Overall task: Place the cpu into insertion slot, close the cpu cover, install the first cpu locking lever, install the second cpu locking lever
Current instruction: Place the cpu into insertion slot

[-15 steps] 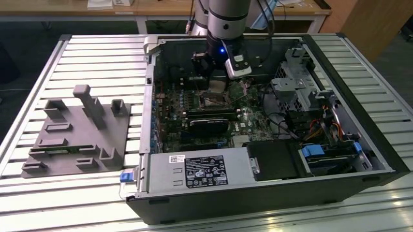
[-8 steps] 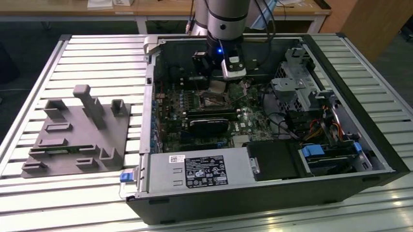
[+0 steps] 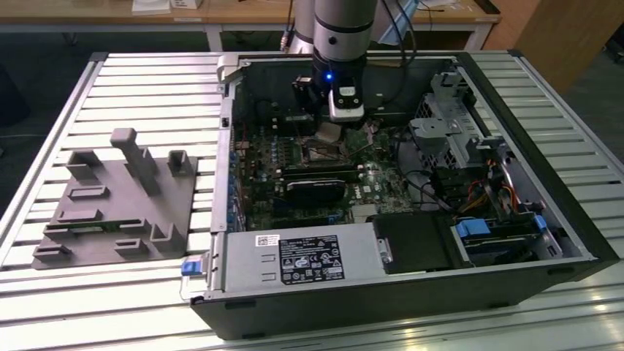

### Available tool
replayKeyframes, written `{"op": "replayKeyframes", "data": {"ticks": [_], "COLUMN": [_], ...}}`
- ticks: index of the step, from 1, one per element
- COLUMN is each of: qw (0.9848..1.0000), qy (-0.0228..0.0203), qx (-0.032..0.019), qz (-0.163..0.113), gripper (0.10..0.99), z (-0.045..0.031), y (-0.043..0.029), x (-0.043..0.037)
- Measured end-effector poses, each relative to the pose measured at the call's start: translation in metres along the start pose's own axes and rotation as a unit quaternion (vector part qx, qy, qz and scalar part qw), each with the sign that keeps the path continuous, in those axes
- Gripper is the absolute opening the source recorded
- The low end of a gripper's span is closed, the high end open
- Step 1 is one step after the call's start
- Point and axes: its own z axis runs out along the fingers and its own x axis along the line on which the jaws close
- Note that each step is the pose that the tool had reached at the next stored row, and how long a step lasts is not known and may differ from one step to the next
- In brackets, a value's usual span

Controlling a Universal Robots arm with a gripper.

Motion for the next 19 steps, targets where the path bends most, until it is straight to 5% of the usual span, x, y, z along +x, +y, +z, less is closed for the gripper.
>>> {"op": "replayKeyframes", "data": {"ticks": [5, 9, 19], "qw": [0.9991, 0.997, 0.9877], "qy": [-0.004, -0.0074, -0.015], "qx": [0.0002, 0.0004, 0.0011], "qz": [0.042, 0.077, 0.156], "gripper": [0.537, 0.537, 0.537], "z": [0.0006, 0.0012, 0.0024], "y": [0.0, -0.0001, -0.0002], "x": [0.0, 0.0, 0.0]}}
